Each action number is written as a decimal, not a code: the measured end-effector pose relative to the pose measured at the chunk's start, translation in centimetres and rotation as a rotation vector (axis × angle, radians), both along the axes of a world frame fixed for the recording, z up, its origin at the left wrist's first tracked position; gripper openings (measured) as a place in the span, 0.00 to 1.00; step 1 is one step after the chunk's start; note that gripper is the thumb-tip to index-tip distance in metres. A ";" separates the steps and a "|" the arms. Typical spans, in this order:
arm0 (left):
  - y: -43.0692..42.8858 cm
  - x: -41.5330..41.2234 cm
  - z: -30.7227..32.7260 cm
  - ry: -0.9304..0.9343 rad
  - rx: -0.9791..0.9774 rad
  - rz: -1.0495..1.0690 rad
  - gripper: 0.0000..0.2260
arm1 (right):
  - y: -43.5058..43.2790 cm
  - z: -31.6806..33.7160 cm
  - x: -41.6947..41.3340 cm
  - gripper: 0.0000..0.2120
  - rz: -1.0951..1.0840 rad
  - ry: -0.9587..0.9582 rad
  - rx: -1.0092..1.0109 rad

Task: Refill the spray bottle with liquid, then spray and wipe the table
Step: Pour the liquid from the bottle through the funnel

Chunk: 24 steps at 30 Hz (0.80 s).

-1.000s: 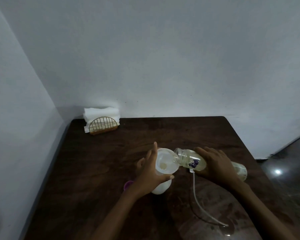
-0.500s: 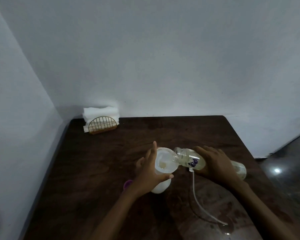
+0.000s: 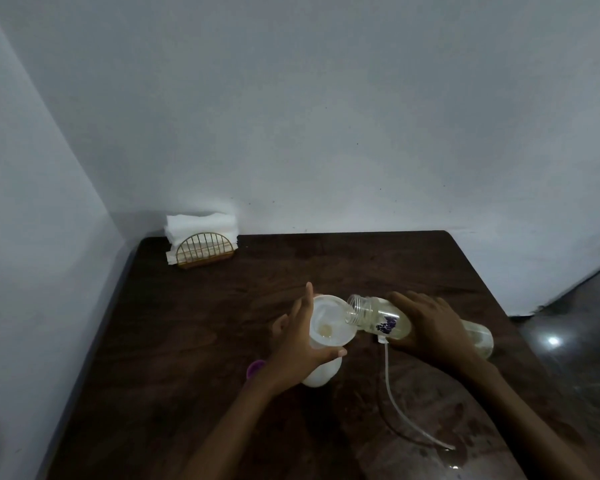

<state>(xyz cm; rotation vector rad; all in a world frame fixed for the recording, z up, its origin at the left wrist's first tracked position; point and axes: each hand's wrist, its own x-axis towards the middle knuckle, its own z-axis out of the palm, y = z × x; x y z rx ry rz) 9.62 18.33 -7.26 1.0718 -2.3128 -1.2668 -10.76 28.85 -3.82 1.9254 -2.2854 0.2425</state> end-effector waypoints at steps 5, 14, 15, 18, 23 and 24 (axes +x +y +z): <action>0.1 0.0 0.3 0.004 -0.010 -0.005 0.51 | -0.1 0.0 0.1 0.28 -0.005 -0.007 0.010; 0.0 -0.1 -0.2 -0.012 0.004 0.009 0.51 | 0.0 0.0 0.2 0.29 -0.011 0.008 -0.022; 0.0 -0.1 -0.3 -0.013 0.003 0.011 0.51 | 0.0 0.1 0.2 0.29 -0.010 0.007 -0.021; -0.1 0.0 -0.5 -0.013 0.013 0.007 0.52 | 0.0 0.1 0.1 0.28 -0.005 0.009 -0.012; 0.0 -0.1 -0.2 -0.002 -0.010 0.004 0.51 | 0.0 0.1 0.1 0.29 -0.010 0.014 -0.010; 0.0 -0.1 -0.2 -0.006 -0.005 0.005 0.51 | 0.0 0.1 0.1 0.29 -0.010 0.016 -0.012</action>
